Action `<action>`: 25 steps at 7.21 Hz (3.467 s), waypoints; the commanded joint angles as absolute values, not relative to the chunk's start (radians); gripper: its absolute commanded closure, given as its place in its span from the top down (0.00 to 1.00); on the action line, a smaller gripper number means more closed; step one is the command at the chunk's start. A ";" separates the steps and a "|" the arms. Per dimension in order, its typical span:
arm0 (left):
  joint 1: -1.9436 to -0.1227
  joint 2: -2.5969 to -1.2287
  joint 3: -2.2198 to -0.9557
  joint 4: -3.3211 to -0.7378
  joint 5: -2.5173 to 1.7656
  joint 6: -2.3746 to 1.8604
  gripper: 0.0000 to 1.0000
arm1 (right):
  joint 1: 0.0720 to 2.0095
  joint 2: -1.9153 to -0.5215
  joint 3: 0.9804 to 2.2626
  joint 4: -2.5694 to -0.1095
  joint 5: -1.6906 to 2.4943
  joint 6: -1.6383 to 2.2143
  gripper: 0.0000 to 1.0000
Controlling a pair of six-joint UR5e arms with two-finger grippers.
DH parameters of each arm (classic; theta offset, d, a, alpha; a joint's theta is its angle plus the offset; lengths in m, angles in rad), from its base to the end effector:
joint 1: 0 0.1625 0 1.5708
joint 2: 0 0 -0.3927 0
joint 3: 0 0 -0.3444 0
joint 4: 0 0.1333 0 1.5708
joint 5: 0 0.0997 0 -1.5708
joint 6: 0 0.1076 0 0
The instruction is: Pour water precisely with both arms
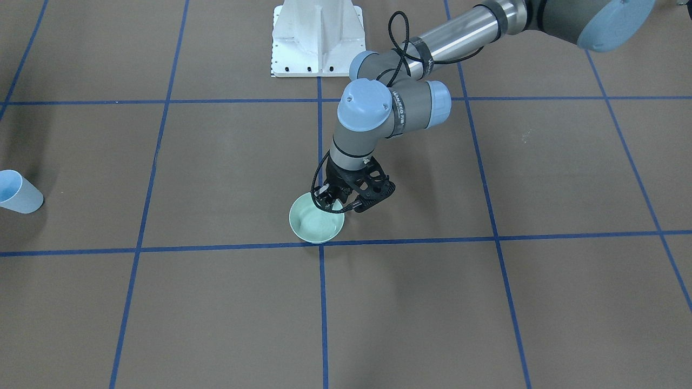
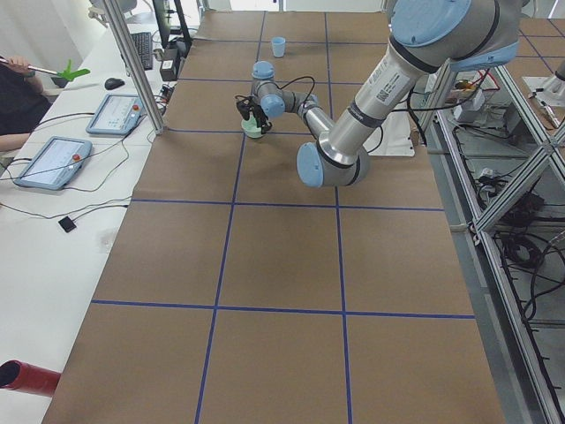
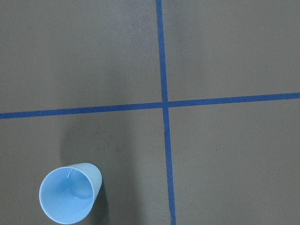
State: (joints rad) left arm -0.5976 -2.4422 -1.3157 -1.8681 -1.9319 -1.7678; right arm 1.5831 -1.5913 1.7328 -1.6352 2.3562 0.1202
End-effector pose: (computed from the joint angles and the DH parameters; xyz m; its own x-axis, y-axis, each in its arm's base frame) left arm 0.5434 -0.4851 0.1988 0.4375 -0.5193 -0.7342 0.3883 0.8455 -0.3666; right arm 0.0626 -0.4374 0.5747 0.7011 0.0741 0.7092 -0.0970 0.9952 -0.0081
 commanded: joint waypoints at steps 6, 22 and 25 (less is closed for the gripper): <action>-0.666 -2.247 -1.686 -1.695 -1.967 -1.717 1.00 | 1.537 -1.558 1.865 -1.634 2.513 0.421 1.00; -0.655 -2.197 -1.723 -1.669 -1.968 -1.695 1.00 | 0.634 -2.077 1.875 -0.620 1.363 1.233 1.00; -0.655 -2.198 -1.723 -1.635 -1.968 -1.695 1.00 | 0.559 -2.065 1.855 -0.620 1.205 1.232 1.00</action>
